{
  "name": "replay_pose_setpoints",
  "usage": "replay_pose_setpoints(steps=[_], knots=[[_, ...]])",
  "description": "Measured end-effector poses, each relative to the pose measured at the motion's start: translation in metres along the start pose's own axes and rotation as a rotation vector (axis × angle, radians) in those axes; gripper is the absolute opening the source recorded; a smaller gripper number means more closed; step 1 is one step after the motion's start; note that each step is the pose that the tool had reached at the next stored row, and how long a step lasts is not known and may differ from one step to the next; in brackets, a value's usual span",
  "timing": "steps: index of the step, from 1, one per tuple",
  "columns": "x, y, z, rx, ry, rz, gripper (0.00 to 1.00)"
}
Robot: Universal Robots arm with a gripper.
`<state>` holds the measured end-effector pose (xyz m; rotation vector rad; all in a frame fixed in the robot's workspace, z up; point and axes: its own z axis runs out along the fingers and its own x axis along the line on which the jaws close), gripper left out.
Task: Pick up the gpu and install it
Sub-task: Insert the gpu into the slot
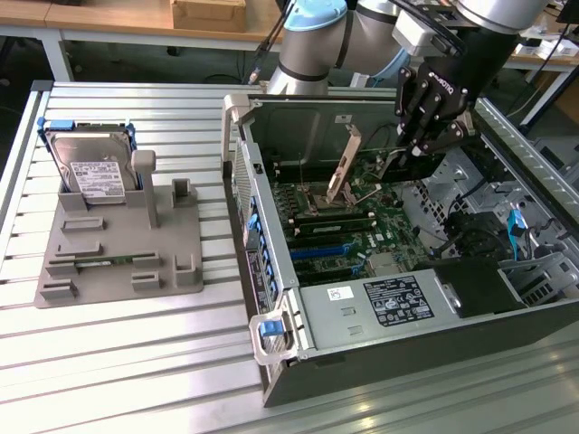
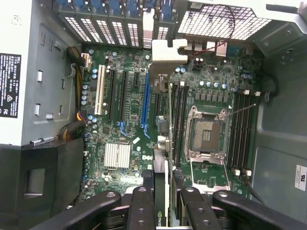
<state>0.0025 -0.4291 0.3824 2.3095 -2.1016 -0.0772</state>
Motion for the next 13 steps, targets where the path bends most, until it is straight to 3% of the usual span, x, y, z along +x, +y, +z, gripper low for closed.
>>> replay_pose_setpoints(steps=[13], knots=[[0.0001, -0.0001, 0.0025, 0.0, 0.0, 0.0, 0.26]])
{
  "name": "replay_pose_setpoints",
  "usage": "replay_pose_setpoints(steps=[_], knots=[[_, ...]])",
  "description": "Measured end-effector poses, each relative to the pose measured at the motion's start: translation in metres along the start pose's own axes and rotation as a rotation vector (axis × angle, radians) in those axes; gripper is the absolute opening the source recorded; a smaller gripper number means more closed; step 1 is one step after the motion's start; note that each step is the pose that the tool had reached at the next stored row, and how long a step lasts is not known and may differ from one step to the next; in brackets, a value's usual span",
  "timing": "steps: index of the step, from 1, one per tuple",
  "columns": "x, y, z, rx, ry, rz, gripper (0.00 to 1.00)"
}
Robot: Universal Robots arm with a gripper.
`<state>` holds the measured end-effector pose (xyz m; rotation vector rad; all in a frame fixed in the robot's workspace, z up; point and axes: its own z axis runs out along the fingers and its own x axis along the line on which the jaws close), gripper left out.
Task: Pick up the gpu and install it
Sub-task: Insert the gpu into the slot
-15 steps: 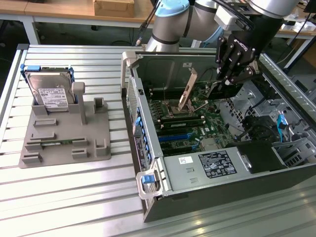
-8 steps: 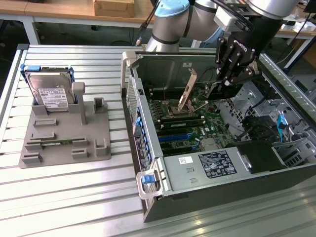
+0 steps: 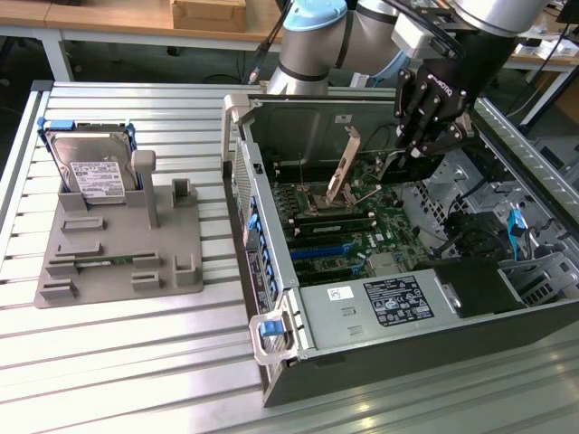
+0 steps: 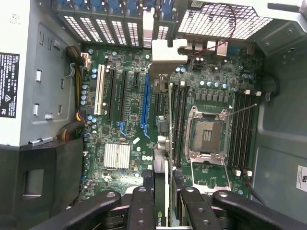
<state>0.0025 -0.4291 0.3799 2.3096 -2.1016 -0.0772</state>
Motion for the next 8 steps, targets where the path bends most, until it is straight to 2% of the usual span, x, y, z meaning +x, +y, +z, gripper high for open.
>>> replay_pose_setpoints(steps=[8], knots=[[0.0001, -0.0001, 0.002, 0.0, 0.0, 0.0, 0.26]])
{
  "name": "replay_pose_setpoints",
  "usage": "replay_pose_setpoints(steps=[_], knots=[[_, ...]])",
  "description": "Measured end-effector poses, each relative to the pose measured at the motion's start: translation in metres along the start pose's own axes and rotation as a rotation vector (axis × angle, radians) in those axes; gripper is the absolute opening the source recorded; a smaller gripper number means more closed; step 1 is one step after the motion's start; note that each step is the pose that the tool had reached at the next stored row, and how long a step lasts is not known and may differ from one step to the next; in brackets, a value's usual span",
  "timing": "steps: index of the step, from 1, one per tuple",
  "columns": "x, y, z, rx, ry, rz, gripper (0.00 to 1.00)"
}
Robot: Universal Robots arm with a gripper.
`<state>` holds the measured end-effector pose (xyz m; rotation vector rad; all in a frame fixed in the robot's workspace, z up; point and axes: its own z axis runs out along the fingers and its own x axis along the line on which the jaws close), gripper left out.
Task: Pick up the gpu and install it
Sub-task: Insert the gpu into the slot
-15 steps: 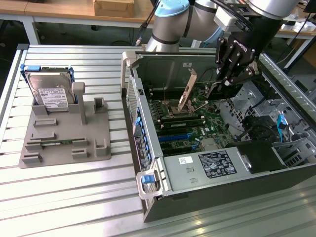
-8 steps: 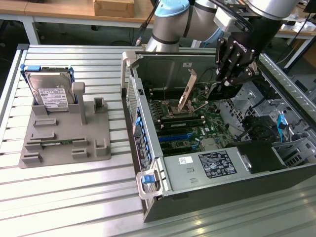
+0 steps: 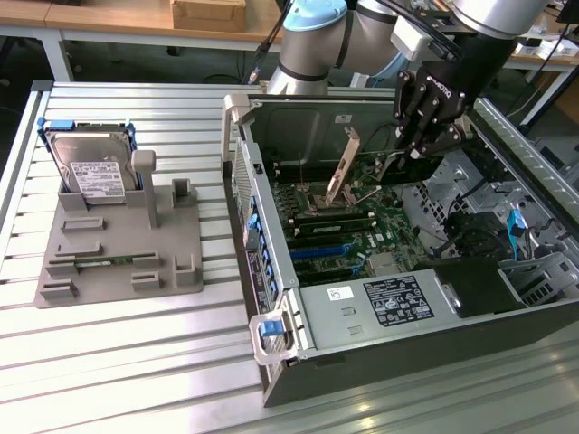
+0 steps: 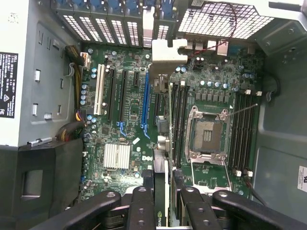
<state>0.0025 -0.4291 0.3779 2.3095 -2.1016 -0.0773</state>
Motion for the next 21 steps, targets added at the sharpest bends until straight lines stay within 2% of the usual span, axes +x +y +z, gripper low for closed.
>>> replay_pose_setpoints(steps=[21], knots=[[0.0001, -0.0002, 0.0049, 0.0001, 0.0, 0.0, 0.26]])
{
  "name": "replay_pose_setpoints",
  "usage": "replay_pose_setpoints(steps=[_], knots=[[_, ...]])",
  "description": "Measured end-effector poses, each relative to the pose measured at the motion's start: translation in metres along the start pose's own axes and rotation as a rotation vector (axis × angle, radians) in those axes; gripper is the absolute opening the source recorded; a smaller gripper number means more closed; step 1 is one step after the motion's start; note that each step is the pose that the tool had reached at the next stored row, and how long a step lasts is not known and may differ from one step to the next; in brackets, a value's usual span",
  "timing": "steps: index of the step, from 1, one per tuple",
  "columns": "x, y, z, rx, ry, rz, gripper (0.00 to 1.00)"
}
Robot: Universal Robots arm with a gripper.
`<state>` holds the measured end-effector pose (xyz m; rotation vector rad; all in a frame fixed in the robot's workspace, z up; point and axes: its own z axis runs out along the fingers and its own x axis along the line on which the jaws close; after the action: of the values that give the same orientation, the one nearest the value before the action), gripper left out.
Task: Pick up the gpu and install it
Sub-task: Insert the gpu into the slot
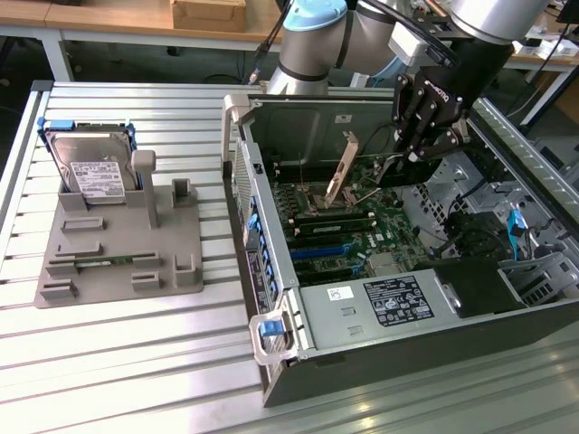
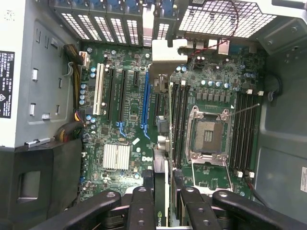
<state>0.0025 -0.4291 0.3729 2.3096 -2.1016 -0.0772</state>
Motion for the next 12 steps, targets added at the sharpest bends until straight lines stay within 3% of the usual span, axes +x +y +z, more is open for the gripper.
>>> replay_pose_setpoints(steps=[12], knots=[[0.0001, -0.0001, 0.0028, 0.0, 0.0001, 0.0, 0.26]])
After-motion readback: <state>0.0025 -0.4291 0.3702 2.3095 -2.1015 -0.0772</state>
